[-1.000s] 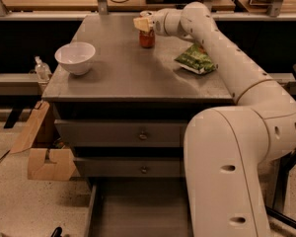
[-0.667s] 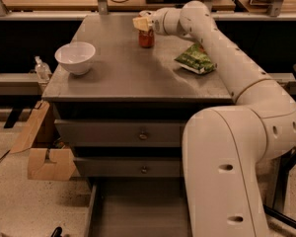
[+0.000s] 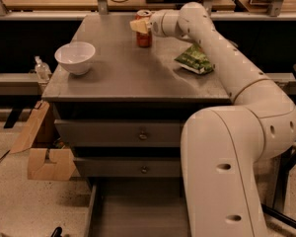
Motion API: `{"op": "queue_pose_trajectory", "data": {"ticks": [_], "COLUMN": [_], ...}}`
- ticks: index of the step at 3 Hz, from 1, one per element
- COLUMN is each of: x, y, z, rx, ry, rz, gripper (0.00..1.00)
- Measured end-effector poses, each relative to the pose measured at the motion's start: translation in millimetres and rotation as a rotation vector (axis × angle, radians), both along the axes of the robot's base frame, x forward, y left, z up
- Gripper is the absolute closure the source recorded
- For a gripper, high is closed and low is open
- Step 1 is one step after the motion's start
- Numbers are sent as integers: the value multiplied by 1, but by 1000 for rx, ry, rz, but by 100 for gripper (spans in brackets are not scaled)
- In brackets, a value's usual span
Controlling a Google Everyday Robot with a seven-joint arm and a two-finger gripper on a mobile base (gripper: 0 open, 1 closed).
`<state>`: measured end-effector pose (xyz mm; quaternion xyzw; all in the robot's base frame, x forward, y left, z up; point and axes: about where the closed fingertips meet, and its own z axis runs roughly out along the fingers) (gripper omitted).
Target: Pick coke can from bottom drawer and place on counter
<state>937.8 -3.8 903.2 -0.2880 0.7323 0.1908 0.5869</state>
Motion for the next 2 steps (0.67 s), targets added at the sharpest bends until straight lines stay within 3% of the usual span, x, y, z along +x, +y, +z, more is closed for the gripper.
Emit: {"op": "queue_pose_trajectory", "data": {"ticks": [1,2], "x": [0,0], "y": [0,0], "z": [0,0], "rx": [0,0], "ry": [0,0], "rz": [0,0], "gripper": [0,0]}}
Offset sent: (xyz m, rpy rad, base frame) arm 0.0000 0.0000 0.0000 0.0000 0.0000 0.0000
